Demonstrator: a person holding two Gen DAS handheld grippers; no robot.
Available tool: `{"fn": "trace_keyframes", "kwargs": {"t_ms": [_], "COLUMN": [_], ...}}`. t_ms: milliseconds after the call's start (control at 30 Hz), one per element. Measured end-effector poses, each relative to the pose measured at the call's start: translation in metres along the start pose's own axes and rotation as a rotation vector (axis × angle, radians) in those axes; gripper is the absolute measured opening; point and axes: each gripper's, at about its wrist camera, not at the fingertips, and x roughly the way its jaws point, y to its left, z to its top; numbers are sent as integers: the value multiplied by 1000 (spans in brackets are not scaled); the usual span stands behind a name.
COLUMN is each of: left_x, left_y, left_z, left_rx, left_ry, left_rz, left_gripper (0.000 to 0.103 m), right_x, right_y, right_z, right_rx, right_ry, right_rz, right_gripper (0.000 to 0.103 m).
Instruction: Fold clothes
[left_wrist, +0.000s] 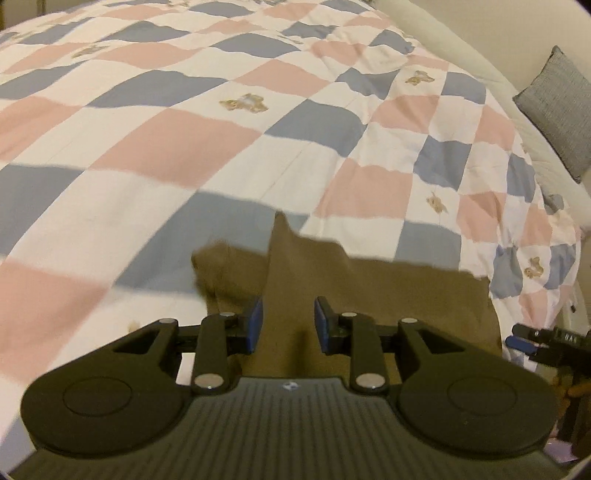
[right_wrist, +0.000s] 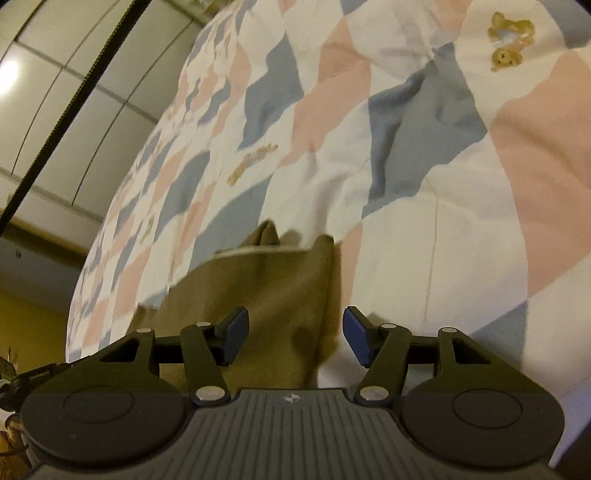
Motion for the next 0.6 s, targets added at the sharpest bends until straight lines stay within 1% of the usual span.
{"fn": "trace_keyframes", "kwargs": {"t_ms": [33,167,300,333,367,400,433,467,533,600], "left_x": [9,46,80,86,89,90,92,87,75,50], "left_y": [3,13,16,16,15,14,13,12,10,11], "left_z": [8,32,37,36,35,32,29,27,23,20], "left_rx": [0,-16,-17,-17,-16,-11,-4,8,32,21], "left_ry": [11,52,101,105,106,102,98,78,33,-37], "left_rz": [-9,-42,-60,-70,-79,-89,-99,-100,-102,-122], "left_gripper": [27,29,30,29,26,21,3,2,1,1], "right_x": [3,13,23,26,29,32,35,36,34,22], "right_y": [-1,-12,-22,-25,-26,-27,-26,-23,-13,0], "right_z": [1,4,6,7,7,7,8,9,12,16], "right_rx": [10,51,91,101,109,112,103,84,23,-48], "right_ry": [-17,-34,-52,-54,-51,-47,-40,-32,-40,-78], "right_rz": [-3,-1,1,5,14,25,43,54,53,70], "right_gripper": [59,60,60,60,58,49,22,11,8,7]}}
